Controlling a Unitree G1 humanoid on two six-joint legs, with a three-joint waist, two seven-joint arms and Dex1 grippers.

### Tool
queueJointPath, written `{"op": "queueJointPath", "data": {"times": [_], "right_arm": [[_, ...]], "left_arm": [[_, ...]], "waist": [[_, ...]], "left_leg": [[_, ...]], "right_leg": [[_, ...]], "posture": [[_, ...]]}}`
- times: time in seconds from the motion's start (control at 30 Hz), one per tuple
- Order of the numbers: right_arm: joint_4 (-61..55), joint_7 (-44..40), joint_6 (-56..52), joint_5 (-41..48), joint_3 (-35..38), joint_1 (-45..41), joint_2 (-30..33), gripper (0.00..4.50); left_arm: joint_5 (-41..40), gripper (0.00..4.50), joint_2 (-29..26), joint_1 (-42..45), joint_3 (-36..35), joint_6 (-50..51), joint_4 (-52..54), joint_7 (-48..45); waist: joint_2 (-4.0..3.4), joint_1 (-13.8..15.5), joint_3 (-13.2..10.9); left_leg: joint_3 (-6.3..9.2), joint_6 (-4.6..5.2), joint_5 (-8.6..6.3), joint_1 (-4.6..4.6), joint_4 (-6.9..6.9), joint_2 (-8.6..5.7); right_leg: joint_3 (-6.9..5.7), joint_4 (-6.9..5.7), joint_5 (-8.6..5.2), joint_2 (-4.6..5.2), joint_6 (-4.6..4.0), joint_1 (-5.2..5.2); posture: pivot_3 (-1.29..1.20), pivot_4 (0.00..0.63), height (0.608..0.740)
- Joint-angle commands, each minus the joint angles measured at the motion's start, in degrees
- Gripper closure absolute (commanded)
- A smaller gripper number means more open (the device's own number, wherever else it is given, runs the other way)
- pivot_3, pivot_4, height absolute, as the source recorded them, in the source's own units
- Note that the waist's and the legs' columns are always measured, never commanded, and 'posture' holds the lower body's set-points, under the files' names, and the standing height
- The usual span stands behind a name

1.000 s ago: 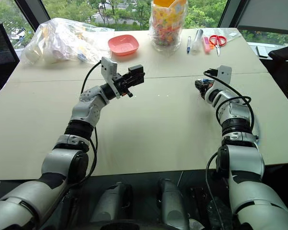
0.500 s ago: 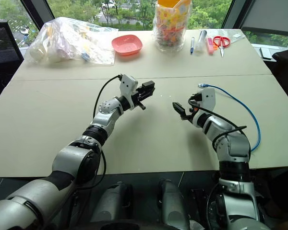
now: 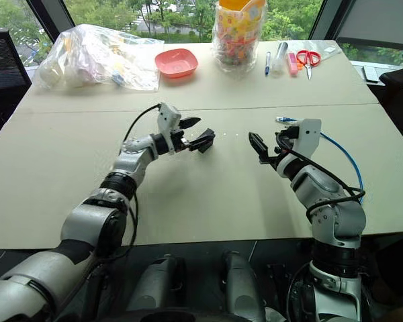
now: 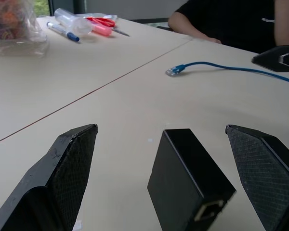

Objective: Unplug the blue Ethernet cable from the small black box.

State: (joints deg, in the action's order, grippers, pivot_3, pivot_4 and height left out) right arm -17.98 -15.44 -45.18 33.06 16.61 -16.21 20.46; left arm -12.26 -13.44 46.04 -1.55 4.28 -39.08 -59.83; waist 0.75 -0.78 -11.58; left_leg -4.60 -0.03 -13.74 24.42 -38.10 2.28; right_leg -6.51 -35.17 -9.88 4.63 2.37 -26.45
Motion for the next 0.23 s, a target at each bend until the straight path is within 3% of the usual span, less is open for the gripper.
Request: {"op": "queueJointPath", "data": {"times": [0.03,0.13,0.23], "right_arm": [[-3.8,-2.79,1.09,1.85,0.11,1.47,1.29,0.0],[-4.36,-4.72,1.29,2.23,-0.59,3.46,1.93,0.0],[-4.15,-7.22,2.36,1.88,-1.77,4.86,2.39,0.0]], "left_arm": [[-7.25,0.03,-6.17,-6.53,0.35,16.9,22.5,-3.66],[-12.02,0.03,-12.69,-13.91,-1.65,28.37,36.36,-2.18],[-15.37,0.03,-15.66,-21.05,-4.6,34.45,44.34,1.8]], "waist": [[0.0,0.03,0.0],[-0.02,0.04,0.01],[-0.04,0.19,0.02]], "left_leg": [[-0.01,0.0,0.0,-0.01,-0.01,0.01],[-0.01,-0.01,0.0,-0.04,-0.06,0.04],[0.02,-0.02,0.0,-0.1,-0.11,0.04]], "right_leg": [[0.0,-0.02,0.0,0.0,0.01,0.0],[0.01,-0.02,-0.04,0.0,0.07,0.04],[0.0,-0.01,-0.11,0.02,-0.03,0.12]], "posture": [[0.0,0.15,0.74],[0.0,0.15,0.74],[0.0,0.15,0.74]]}}
